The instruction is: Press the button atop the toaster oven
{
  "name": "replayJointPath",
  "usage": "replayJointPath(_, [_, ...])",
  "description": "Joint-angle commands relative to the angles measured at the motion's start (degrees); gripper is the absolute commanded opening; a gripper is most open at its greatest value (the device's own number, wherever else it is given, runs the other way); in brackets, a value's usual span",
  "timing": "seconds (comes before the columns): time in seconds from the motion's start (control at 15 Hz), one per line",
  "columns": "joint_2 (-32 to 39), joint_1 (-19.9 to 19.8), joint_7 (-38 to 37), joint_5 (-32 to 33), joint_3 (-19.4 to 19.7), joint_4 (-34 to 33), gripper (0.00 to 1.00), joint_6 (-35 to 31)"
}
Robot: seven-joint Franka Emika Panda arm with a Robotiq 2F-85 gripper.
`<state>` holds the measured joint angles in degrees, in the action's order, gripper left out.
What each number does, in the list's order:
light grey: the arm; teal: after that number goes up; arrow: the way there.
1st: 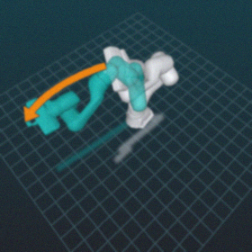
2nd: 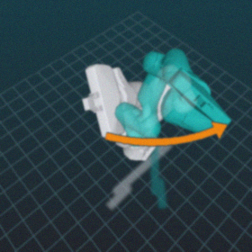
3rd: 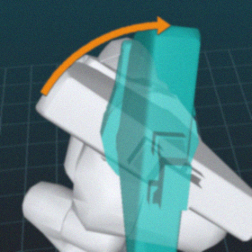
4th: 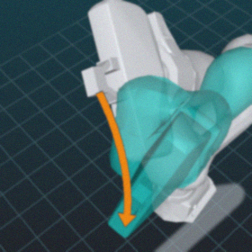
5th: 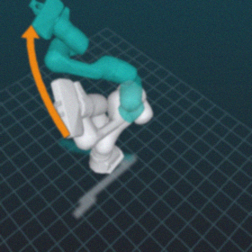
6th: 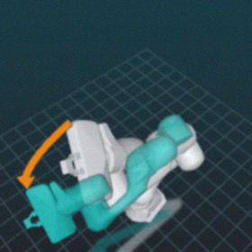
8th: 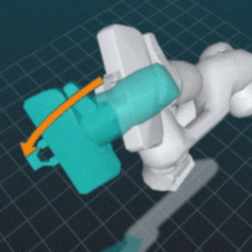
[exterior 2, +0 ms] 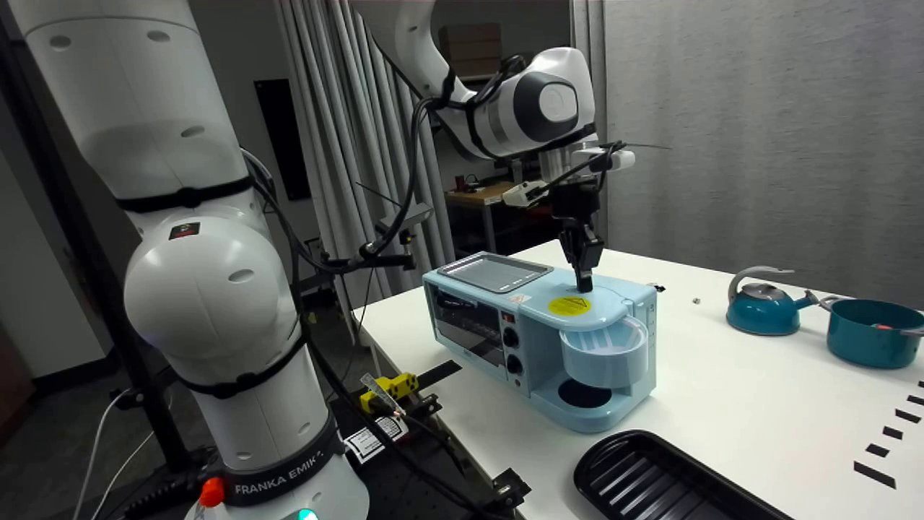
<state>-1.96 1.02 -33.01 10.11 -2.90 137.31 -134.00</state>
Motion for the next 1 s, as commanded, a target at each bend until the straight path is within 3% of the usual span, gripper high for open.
replayJointPath(0.0, [0.4, -0.1, -1.5, 2.9, 0.1, 0.3, 0.0, -2.1])
replayJointPath(0.93, [-1.2, 0.6, 0.1, 1.6, -1.0, 0.0, 0.0, -1.8])
